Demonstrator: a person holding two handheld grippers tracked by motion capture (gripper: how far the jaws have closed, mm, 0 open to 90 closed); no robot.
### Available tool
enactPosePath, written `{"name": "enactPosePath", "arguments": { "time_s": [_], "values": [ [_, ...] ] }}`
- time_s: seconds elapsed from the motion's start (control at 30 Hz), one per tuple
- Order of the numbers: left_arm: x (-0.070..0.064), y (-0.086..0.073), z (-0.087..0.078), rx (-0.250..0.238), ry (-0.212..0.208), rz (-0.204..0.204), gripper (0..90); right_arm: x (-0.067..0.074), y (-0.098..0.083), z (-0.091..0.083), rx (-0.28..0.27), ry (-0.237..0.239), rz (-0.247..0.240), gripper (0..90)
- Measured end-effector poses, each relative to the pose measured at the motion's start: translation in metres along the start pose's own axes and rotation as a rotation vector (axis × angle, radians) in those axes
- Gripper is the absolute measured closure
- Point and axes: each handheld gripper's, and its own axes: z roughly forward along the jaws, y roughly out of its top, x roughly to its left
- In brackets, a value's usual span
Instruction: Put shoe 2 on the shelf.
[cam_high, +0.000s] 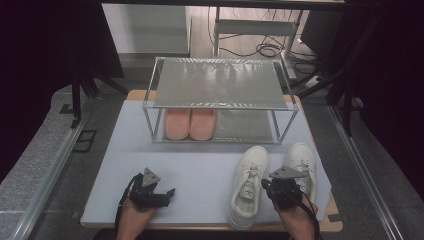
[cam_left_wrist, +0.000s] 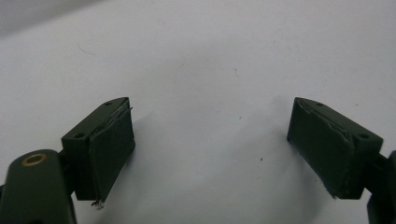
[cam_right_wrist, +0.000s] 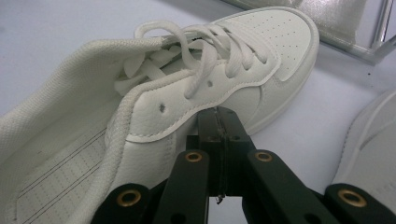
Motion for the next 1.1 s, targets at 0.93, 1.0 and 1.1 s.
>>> {"name": "enactPosePath", "arguments": {
  "time_s": [0.93, 1.0, 1.1],
  "values": [
    [0.0, 0.0, 0.0, 0.001, 0.0, 0.001, 14.7, 0.03, 0.031, 0.037, -0.028, 0.075, 0.004, 89.9],
    [0.0, 0.0, 0.0, 0.001, -0.001, 0.001, 14.8, 0.029, 0.032, 0.038, -0.03, 0.079, 0.006, 89.8],
    [0.0, 0.0, 0.0, -0.002, 0.0, -0.002, 14.8, 0.023, 0.031, 0.037, -0.023, 0.052, 0.028, 89.9]
  ]
}}
